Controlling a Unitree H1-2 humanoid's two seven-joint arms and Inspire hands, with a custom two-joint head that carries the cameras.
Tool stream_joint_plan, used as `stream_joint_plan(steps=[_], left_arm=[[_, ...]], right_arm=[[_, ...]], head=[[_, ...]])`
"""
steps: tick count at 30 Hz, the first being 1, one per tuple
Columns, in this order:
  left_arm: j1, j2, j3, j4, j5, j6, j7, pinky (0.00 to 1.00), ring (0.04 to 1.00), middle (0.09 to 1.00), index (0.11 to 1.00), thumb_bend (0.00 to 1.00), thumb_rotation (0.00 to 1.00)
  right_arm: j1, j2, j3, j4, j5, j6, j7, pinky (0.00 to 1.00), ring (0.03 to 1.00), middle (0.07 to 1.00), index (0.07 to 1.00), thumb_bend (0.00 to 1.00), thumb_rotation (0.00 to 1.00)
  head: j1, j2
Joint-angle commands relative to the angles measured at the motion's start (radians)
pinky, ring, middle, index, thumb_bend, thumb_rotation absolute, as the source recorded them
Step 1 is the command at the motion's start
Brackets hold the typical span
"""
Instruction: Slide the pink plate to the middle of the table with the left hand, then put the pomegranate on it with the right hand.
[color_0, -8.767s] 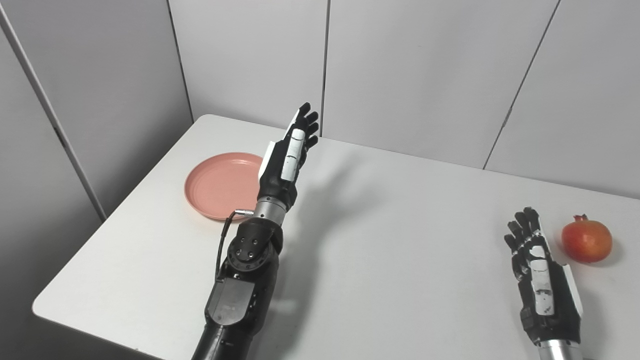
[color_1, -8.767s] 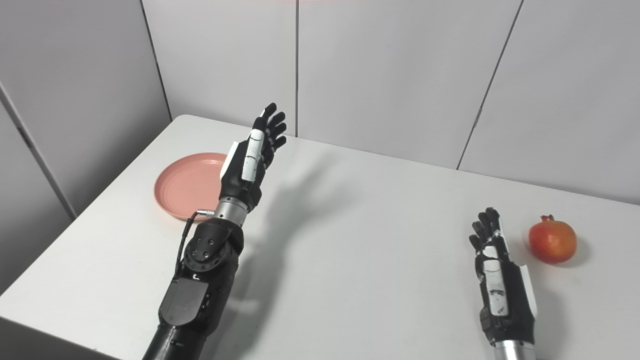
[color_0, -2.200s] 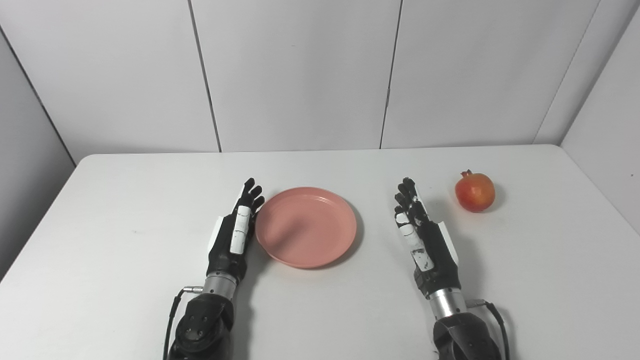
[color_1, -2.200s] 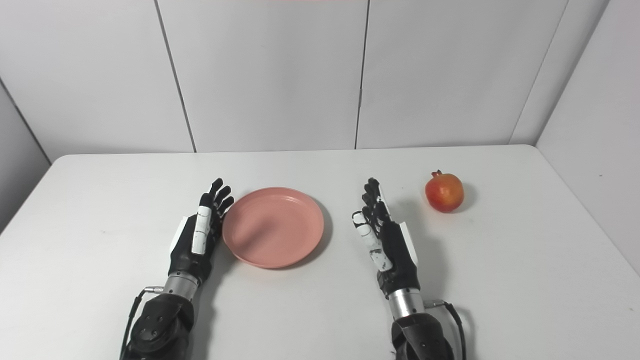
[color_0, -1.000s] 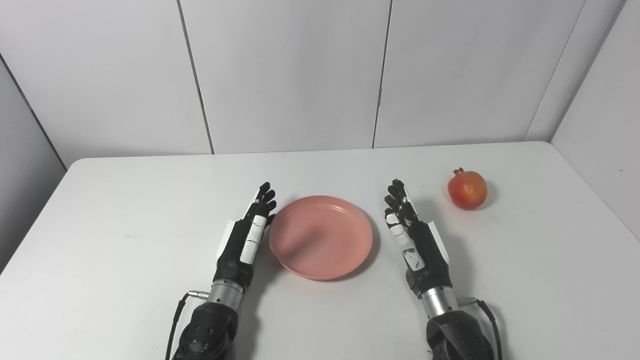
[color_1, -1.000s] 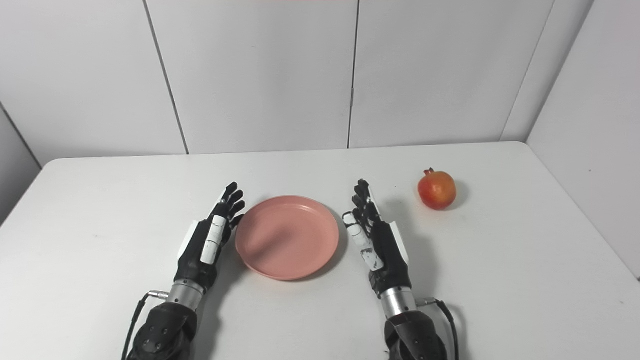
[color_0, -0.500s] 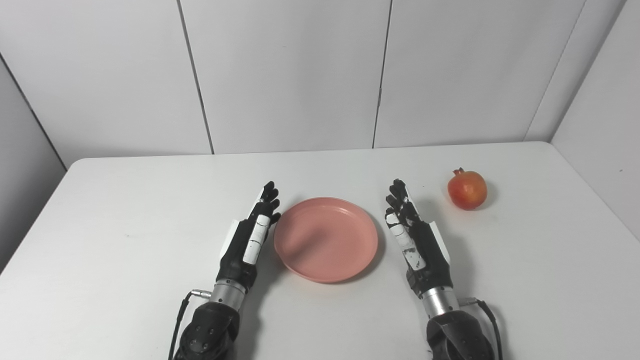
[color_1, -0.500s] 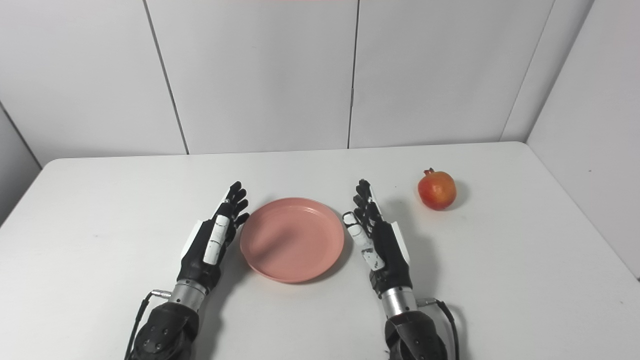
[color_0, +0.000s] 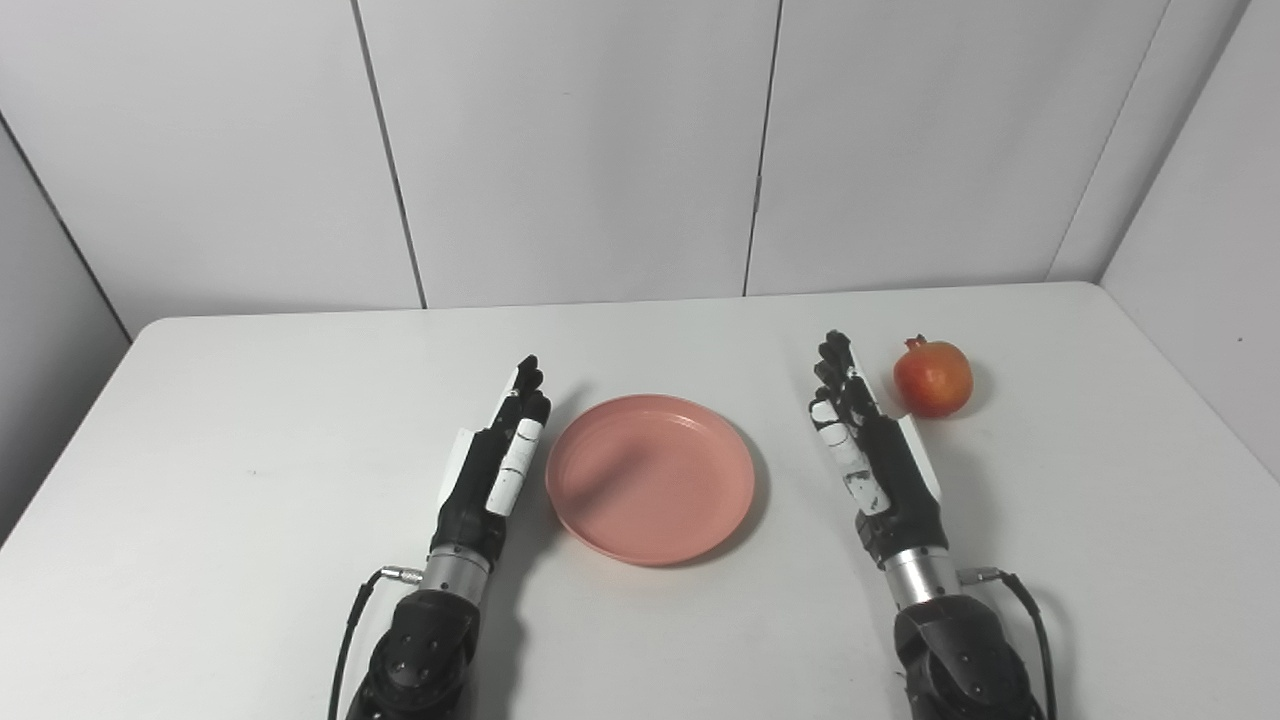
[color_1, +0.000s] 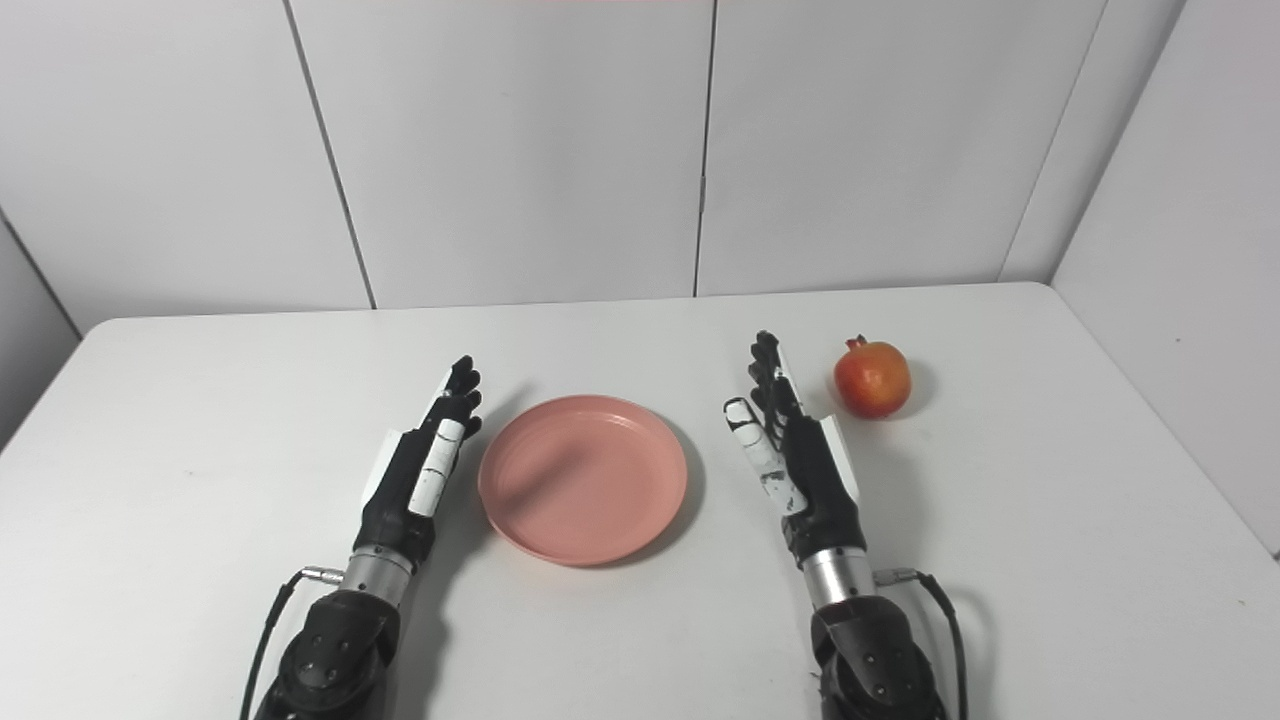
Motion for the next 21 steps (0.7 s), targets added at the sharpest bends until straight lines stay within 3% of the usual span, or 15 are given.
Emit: stream_joint_plan(steps=[1,6,10,21], left_arm=[[-0.009,-0.013,0.001,0.006,-0.006,-0.039,0.009,0.96,0.993,1.0,1.0,0.66,1.0],[-0.004,-0.016,0.0,0.001,-0.012,-0.032,0.003,0.95,0.991,1.0,1.0,0.67,1.0],[0.0,-0.017,-0.002,-0.004,-0.008,-0.032,0.008,0.94,0.985,1.0,1.0,0.69,1.0],[0.012,-0.015,-0.009,-0.025,-0.016,-0.005,-0.005,0.95,0.992,1.0,1.0,0.71,1.0]], right_arm=[[-0.052,-0.025,-0.018,-0.049,-0.025,-0.042,-0.019,1.0,1.0,1.0,1.0,0.75,0.85],[-0.062,-0.081,-0.032,-0.074,-0.191,-0.036,-0.087,0.98,0.995,1.0,1.0,0.77,0.91],[-0.078,-0.13,-0.036,-0.104,-0.335,-0.012,-0.135,0.94,0.973,0.997,1.0,0.75,0.9],[-0.116,-0.193,-0.055,-0.121,-0.451,0.057,-0.143,0.92,0.962,0.986,0.994,0.79,0.74]], head=[[-0.002,-0.004],[-0.005,-0.011],[-0.017,-0.018],[-0.022,-0.029]])
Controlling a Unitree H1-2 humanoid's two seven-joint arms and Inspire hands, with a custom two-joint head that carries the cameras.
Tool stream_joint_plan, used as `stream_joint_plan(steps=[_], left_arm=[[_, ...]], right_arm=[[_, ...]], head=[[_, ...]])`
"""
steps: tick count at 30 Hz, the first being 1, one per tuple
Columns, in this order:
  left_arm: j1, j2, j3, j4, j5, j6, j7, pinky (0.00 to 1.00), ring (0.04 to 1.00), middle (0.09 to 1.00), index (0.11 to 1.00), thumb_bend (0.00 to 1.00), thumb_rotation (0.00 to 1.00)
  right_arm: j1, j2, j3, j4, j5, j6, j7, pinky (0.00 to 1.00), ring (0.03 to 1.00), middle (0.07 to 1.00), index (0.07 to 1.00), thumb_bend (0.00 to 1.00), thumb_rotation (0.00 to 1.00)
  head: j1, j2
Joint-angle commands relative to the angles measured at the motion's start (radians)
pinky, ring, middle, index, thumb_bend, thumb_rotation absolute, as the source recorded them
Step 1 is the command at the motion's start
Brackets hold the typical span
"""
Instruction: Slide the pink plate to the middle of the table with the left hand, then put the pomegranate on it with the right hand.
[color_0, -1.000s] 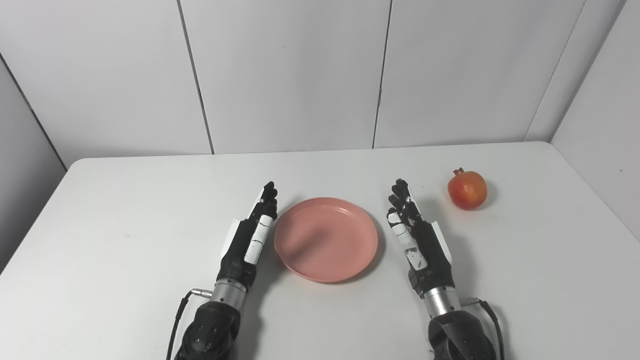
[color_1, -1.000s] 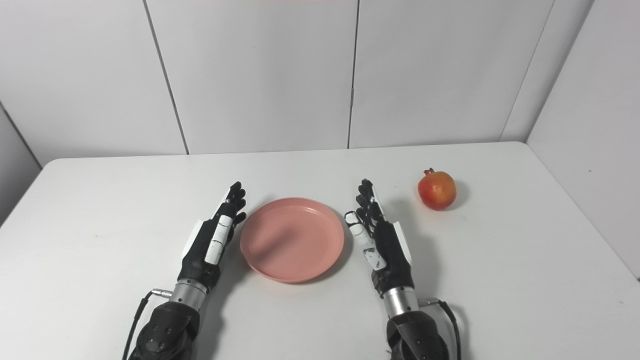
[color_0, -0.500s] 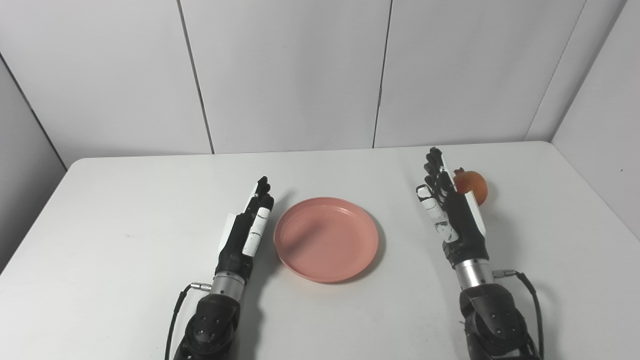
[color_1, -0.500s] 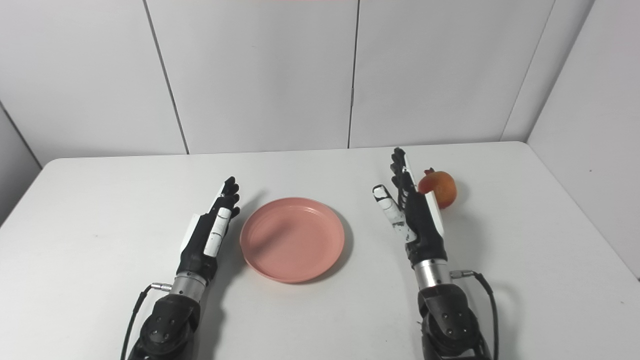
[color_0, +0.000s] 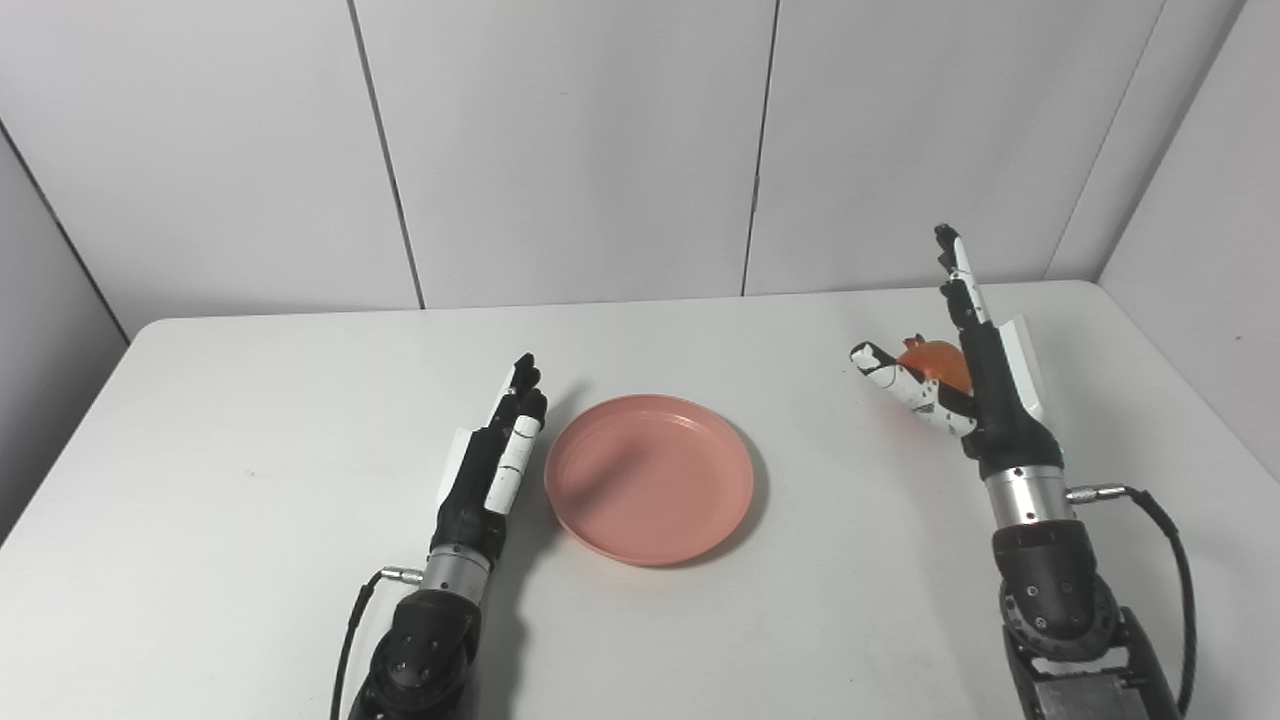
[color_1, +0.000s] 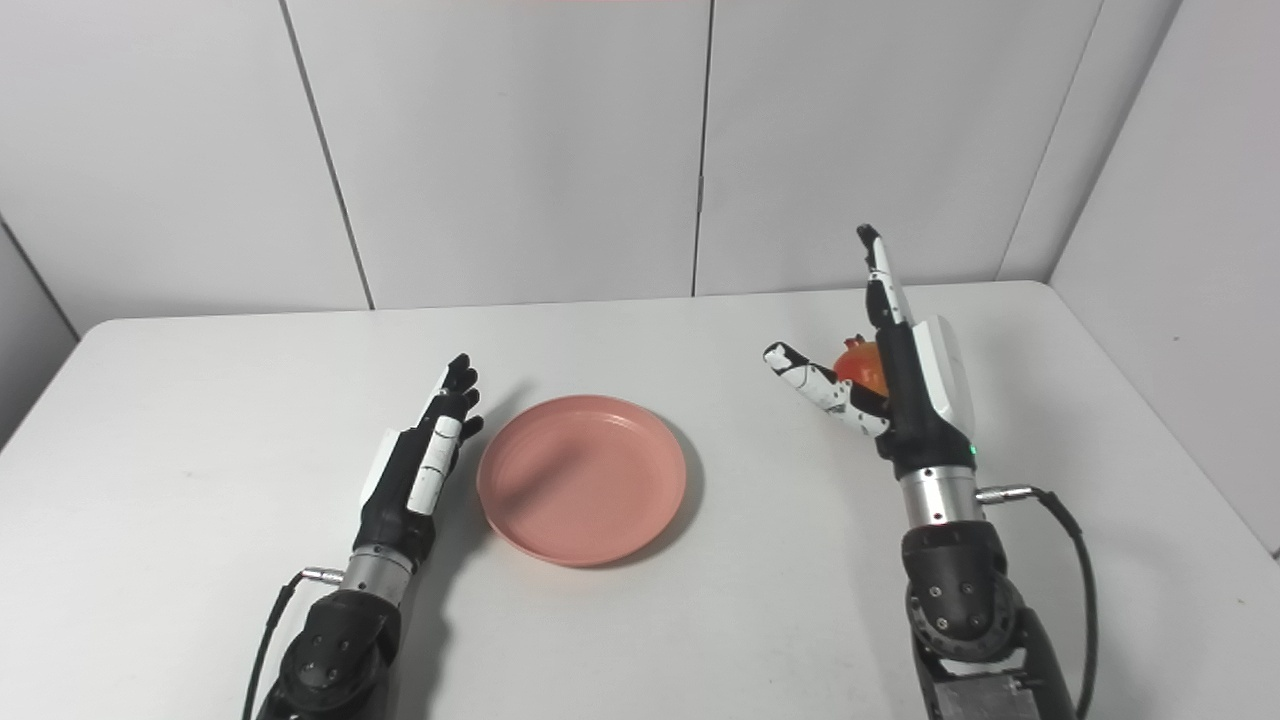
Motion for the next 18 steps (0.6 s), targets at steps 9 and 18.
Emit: stream_joint_plan(steps=[9,18], left_arm=[[0.014,-0.004,-0.012,-0.024,-0.023,-0.022,-0.03,0.95,1.0,1.0,1.0,0.71,1.0],[0.028,0.004,-0.014,-0.05,-0.02,-0.028,-0.042,0.95,0.999,1.0,1.0,0.69,1.0]], right_arm=[[-0.076,-0.05,-0.015,0.003,-0.087,0.063,-0.027,0.88,0.948,0.975,0.975,0.8,0.61],[-0.114,-0.051,-0.026,0.083,-0.103,0.117,-0.049,0.78,0.908,0.957,0.961,0.87,0.5]], head=[[0.002,-0.007],[0.004,-0.001]])
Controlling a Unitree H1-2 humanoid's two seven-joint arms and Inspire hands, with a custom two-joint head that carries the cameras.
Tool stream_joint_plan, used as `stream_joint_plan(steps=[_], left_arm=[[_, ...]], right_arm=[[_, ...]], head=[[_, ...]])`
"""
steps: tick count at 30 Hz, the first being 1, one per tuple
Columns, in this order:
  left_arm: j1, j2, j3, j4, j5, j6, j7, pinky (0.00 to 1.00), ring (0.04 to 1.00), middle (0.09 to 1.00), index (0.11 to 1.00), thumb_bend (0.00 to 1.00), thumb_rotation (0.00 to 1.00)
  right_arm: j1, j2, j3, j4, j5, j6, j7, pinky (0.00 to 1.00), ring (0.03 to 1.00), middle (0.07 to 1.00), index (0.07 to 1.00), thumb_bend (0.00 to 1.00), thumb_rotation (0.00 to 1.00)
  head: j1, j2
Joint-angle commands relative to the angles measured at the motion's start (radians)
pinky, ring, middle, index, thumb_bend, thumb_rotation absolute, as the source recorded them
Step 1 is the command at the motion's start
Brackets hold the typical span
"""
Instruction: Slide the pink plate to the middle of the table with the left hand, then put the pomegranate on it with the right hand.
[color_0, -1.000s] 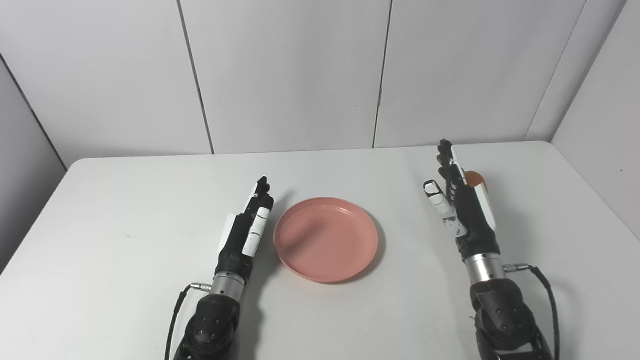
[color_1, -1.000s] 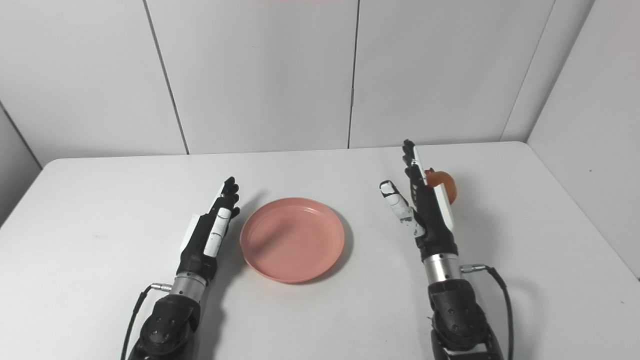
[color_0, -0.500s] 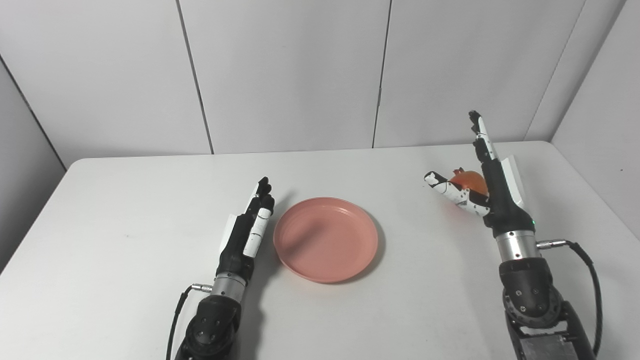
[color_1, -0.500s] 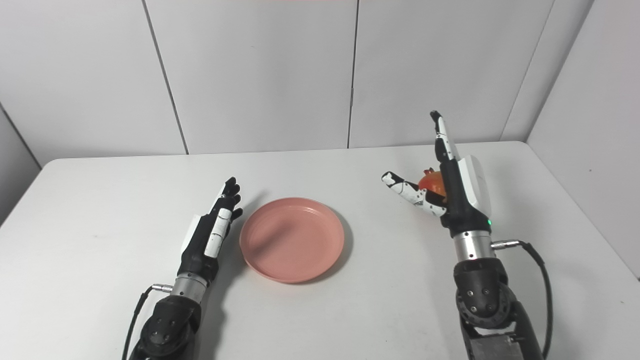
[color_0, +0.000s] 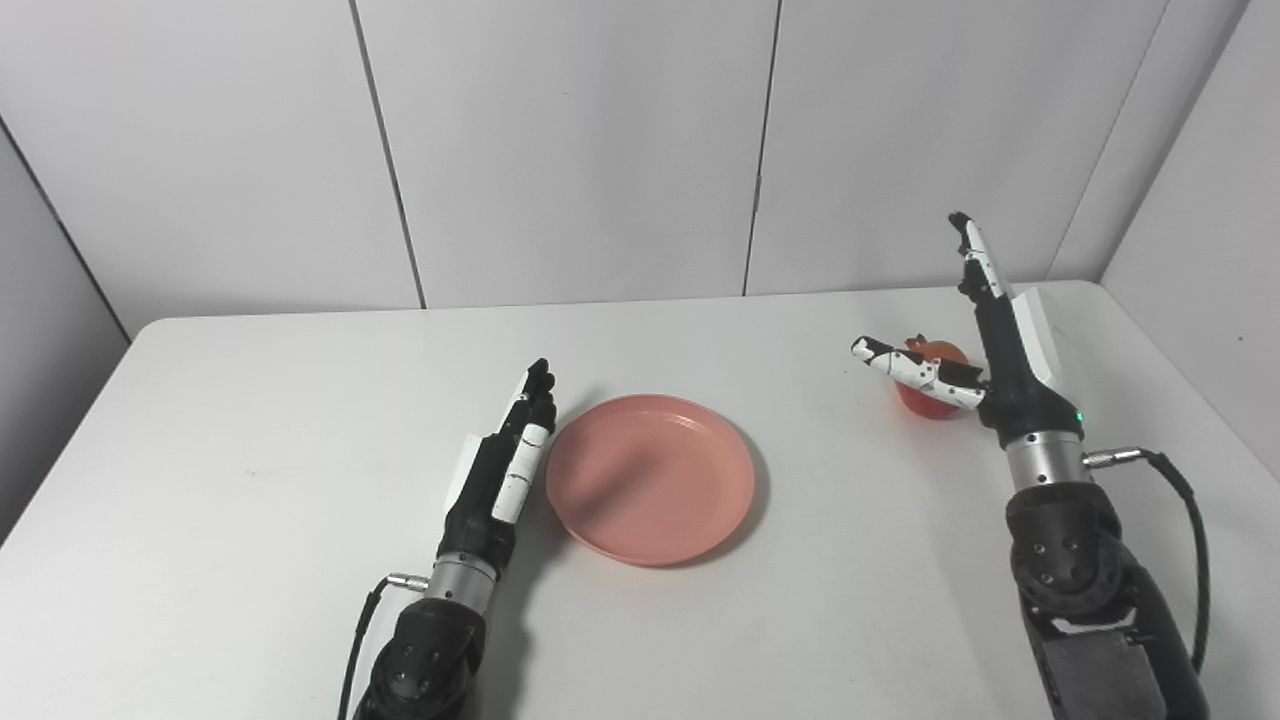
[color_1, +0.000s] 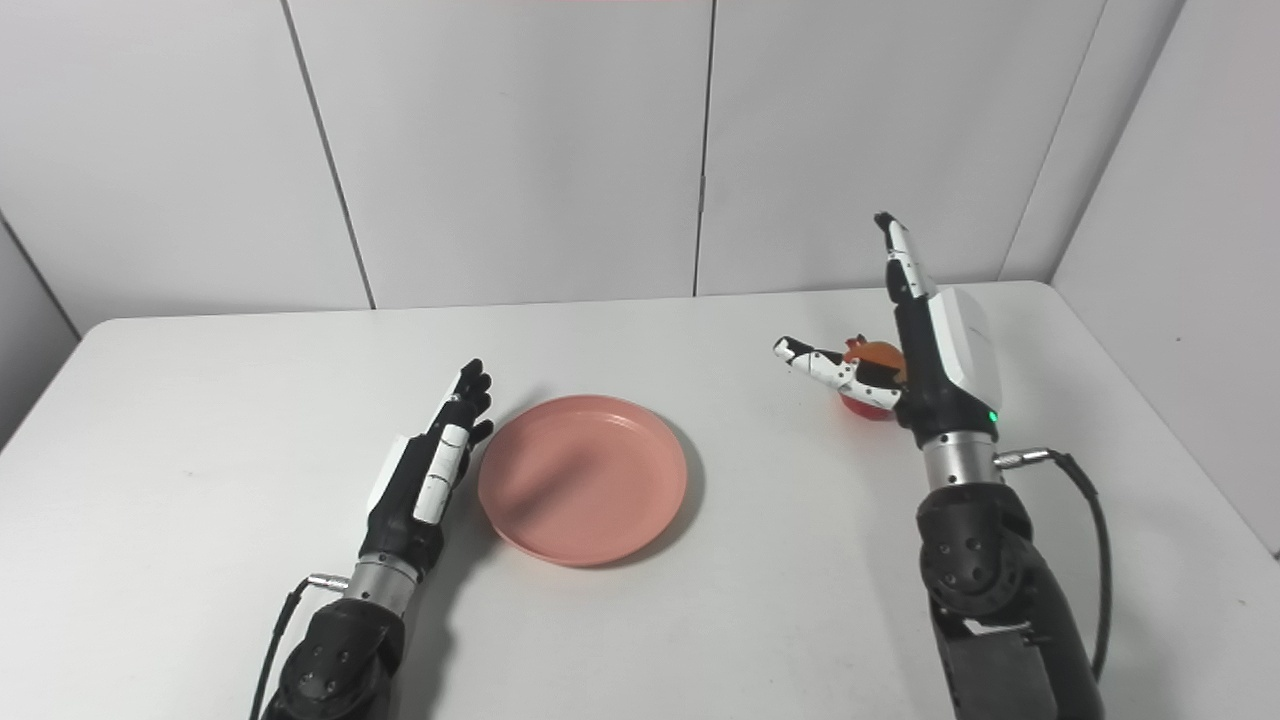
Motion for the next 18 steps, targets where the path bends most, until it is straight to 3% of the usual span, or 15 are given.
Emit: stream_joint_plan(steps=[1,8,18], left_arm=[[0.006,0.003,-0.006,-0.02,0.0,-0.028,-0.004,0.96,1.0,1.0,1.0,0.7,1.0],[0.009,0.005,-0.008,-0.026,-0.002,-0.021,-0.008,0.96,1.0,1.0,1.0,0.69,1.0],[0.011,0.01,-0.004,-0.038,-0.013,-0.012,-0.019,0.96,1.0,1.0,1.0,0.7,1.0]], right_arm=[[-0.049,-0.018,-0.011,-0.004,-0.007,0.024,-0.031,0.78,0.905,0.956,0.961,0.88,0.49],[-0.077,-0.038,-0.002,0.081,-0.011,0.006,-0.067,0.81,0.915,0.957,0.962,0.9,0.47],[-0.103,-0.056,0.018,0.15,-0.013,0.029,-0.08,0.83,0.92,0.946,0.955,0.91,0.37]], head=[[0.001,-0.001],[-0.004,0.007],[-0.012,0.017]])
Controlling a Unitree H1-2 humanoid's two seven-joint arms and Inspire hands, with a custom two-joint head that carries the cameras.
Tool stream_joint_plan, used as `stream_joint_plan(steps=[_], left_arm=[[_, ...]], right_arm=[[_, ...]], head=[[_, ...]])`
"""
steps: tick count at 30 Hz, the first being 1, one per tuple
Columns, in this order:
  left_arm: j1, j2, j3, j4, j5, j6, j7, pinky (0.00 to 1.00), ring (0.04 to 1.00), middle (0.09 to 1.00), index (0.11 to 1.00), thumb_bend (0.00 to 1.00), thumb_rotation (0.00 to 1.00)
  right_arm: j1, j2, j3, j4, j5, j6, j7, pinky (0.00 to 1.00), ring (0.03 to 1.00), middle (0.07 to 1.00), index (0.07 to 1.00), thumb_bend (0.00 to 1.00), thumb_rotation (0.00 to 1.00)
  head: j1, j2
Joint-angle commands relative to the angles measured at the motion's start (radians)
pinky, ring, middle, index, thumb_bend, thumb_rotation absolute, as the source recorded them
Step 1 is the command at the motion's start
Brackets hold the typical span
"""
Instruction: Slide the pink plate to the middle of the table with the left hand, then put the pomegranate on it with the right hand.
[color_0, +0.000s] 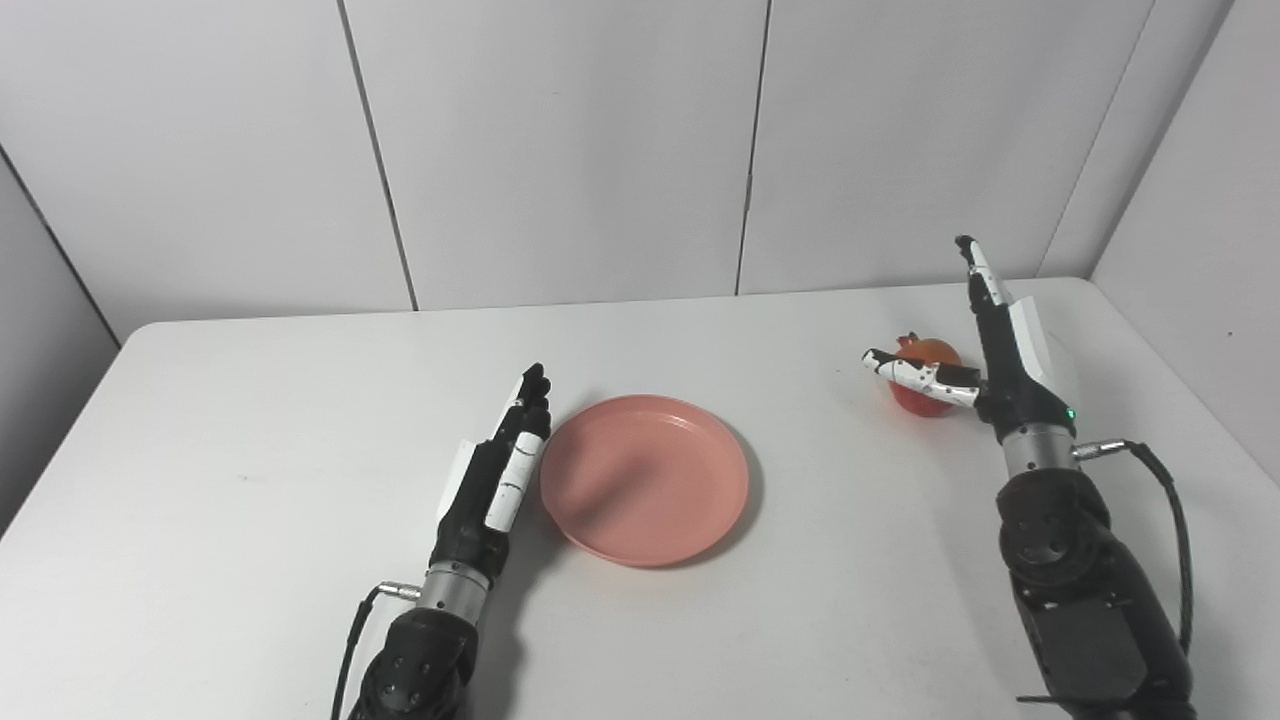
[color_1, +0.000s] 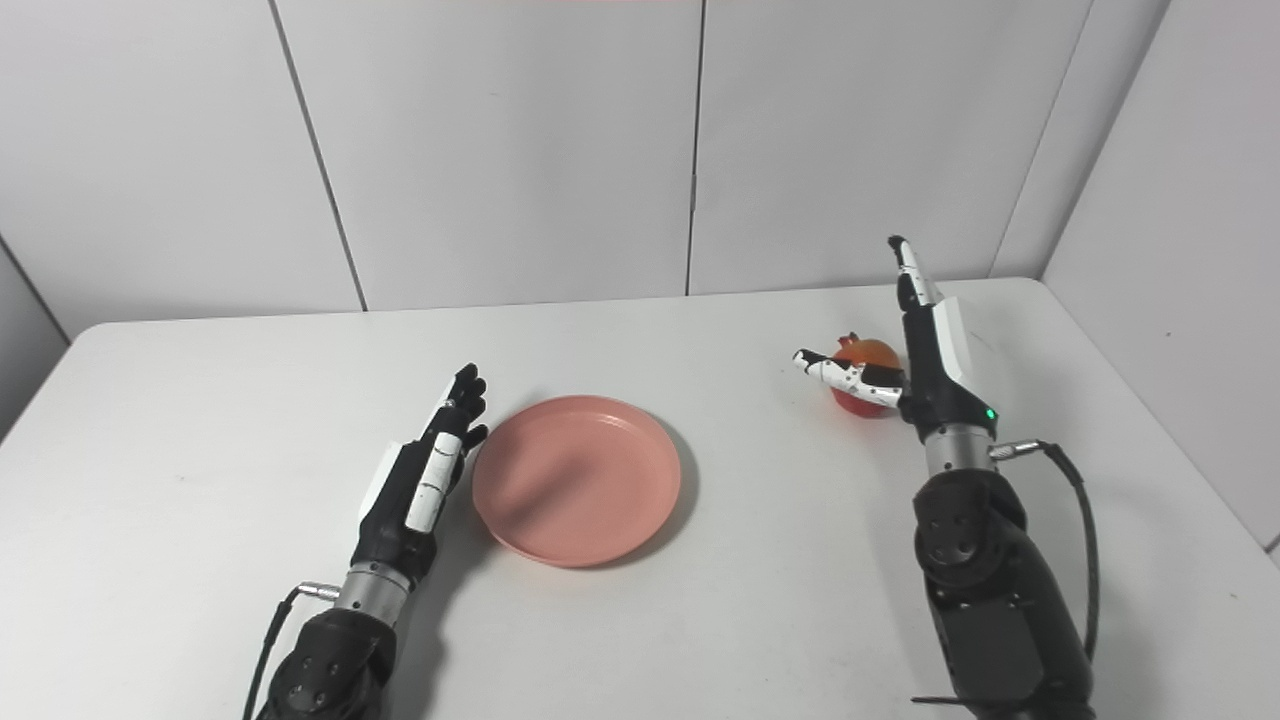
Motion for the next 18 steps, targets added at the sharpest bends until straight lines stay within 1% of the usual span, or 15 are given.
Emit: stream_joint_plan(steps=[1,3,6,13,18], left_arm=[[-0.006,0.003,0.0,-0.012,-0.01,-0.016,-0.008,0.95,0.999,1.0,1.0,0.7,1.0],[-0.006,0.005,0.0,-0.009,-0.008,-0.026,-0.007,0.94,0.994,1.0,1.0,0.69,1.0],[-0.007,0.008,0.001,-0.008,-0.02,-0.026,-0.017,0.95,0.999,1.0,1.0,0.69,1.0],[-0.002,0.01,0.002,-0.027,-0.012,-0.007,-0.011,0.94,0.995,1.0,1.0,0.7,1.0],[0.002,0.015,0.002,-0.038,-0.013,0.0,-0.015,0.94,0.994,1.0,1.0,0.7,1.0]], right_arm=[[-0.056,-0.023,0.001,-0.004,-0.006,0.007,-0.028,0.82,0.919,0.945,0.955,0.9,0.36],[-0.061,-0.024,0.004,0.007,-0.007,0.009,-0.032,0.82,0.914,0.942,0.953,0.9,0.35],[-0.068,-0.026,0.005,0.033,0.001,-0.008,-0.042,0.81,0.905,0.934,0.945,0.91,0.33],[-0.074,-0.022,0.012,0.052,-0.001,0.031,-0.04,0.79,0.883,0.918,0.929,0.91,0.31],[-0.078,-0.022,0.02,0.06,-0.002,0.05,-0.04,0.77,0.871,0.905,0.915,0.89,0.28]], head=[[-0.003,-0.001],[-0.003,-0.001],[-0.003,0.003],[-0.009,0.013],[-0.014,0.019]])
